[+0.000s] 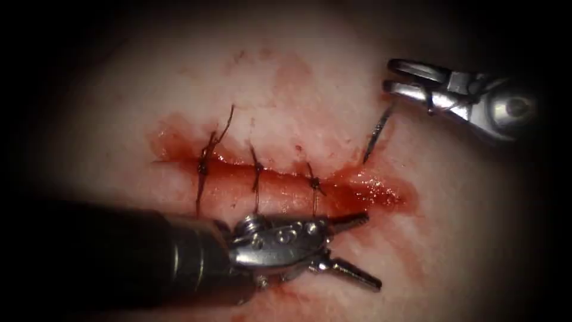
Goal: Wound Closure
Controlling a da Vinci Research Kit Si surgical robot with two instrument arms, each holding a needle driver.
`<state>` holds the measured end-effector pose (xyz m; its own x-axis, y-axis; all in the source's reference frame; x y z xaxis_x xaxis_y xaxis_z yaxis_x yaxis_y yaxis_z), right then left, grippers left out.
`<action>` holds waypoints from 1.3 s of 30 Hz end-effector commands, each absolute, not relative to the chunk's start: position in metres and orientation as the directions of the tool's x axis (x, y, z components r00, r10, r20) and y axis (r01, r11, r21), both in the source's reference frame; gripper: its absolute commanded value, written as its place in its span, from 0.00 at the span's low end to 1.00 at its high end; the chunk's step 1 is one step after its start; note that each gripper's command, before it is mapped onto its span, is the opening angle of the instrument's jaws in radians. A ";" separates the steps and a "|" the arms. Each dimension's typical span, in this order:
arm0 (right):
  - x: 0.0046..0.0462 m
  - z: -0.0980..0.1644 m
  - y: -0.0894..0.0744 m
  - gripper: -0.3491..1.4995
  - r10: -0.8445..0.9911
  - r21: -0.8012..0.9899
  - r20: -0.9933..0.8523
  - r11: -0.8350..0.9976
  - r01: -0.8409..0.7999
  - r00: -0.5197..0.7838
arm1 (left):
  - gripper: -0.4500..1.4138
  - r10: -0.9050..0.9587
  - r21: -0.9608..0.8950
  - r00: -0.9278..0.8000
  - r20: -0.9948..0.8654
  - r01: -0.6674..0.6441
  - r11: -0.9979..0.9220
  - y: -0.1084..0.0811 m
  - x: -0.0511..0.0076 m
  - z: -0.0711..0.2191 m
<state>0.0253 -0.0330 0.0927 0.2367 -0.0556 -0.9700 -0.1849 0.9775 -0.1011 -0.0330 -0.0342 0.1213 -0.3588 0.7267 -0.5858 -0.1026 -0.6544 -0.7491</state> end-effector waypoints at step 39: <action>0.0264 0.097 -0.034 0.00 -0.216 -0.260 -0.934 0.957 -0.130 0.283 | 0.70 0.721 -0.767 -0.381 -0.579 -0.046 -0.640 -0.035 -0.0331 0.120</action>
<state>0.0256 -0.0344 0.0970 0.2871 -0.2147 -0.9335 -0.1284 0.9571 -0.2596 -0.0326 -0.0351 0.1193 -0.3807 0.7206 -0.5795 -0.0455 -0.6405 -0.7666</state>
